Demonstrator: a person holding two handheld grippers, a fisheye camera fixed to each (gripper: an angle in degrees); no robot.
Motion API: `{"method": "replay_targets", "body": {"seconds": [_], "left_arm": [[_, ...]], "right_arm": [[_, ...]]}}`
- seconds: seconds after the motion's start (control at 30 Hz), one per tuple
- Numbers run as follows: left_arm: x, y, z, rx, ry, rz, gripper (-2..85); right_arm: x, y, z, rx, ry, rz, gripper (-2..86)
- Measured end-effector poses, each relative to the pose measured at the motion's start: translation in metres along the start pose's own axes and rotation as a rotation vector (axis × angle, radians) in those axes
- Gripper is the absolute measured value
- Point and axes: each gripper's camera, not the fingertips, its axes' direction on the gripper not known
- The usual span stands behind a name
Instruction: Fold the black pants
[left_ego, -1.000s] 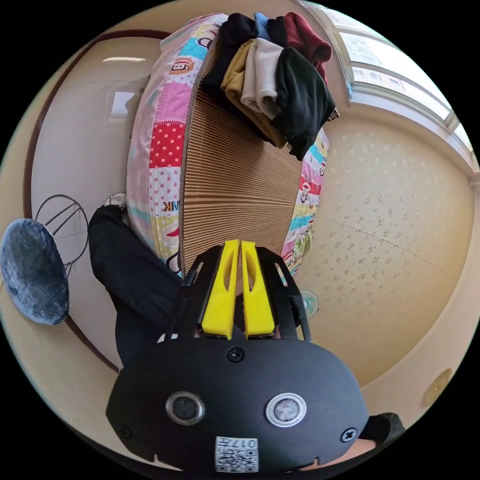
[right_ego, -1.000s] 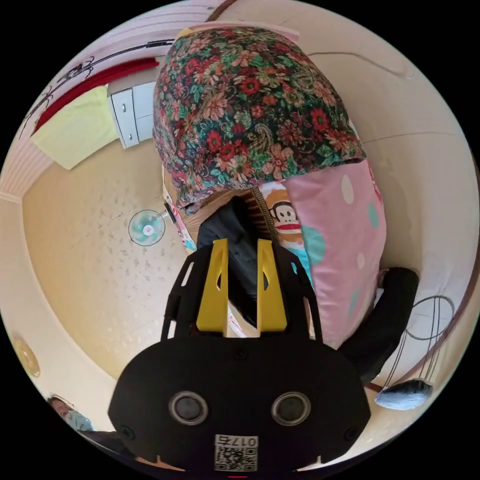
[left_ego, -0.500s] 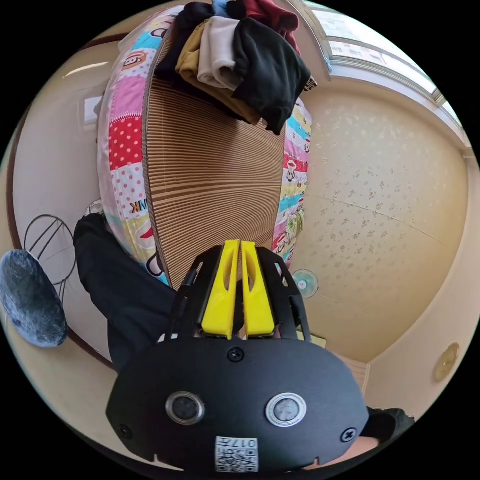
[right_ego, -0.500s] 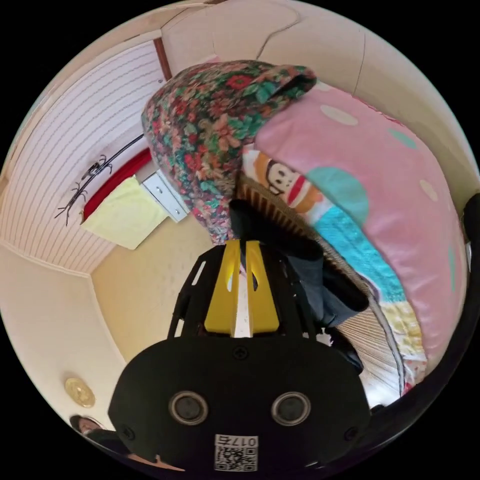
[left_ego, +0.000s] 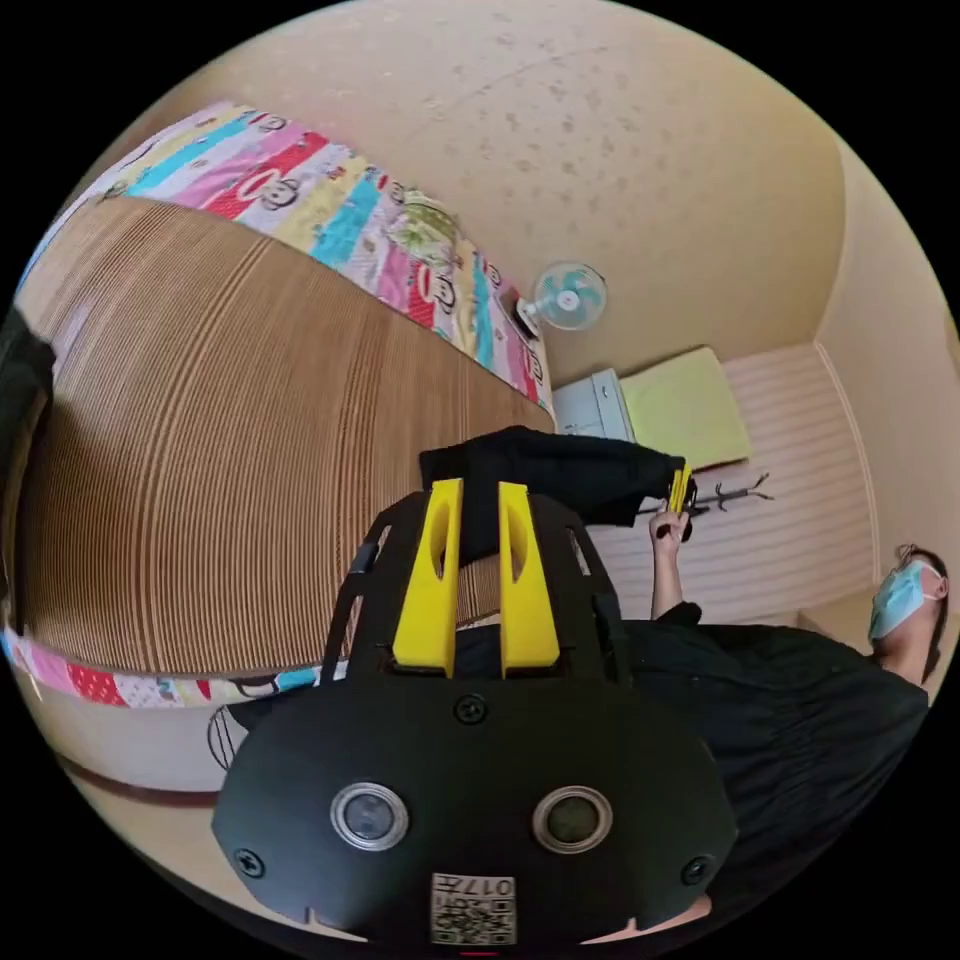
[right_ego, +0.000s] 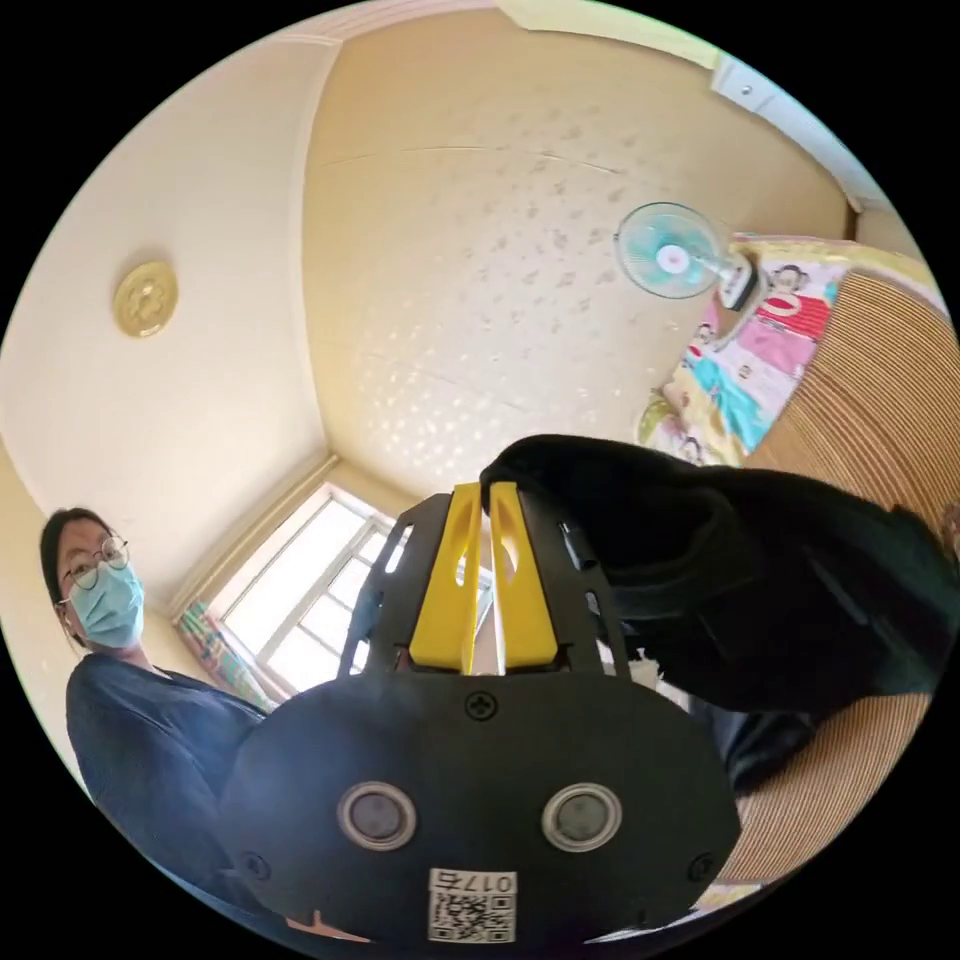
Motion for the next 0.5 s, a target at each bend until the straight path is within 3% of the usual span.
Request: {"method": "replay_targets", "body": {"seconds": [0.13, 0.27, 0.4, 0.5], "left_arm": [[0.143, -0.042, 0.078, -0.150, 0.039, 0.391, 12.6], [0.253, -0.031, 0.142, -0.167, -0.102, 0.692, 17.3], [0.278, -0.017, 0.156, 0.008, -0.271, 0.757, 14.9], [0.252, -0.020, 0.152, 0.087, -0.331, 0.718, 8.1]], "right_arm": [[-0.091, 0.001, 0.081, -0.205, -0.021, -0.189, 1.5], [-0.159, 0.028, 0.146, -0.337, -0.070, -0.318, 1.5], [-0.226, 0.069, 0.204, -0.446, -0.076, -0.442, 1.6], [-0.250, 0.076, 0.221, -0.452, 0.014, -0.488, 1.5]]}}
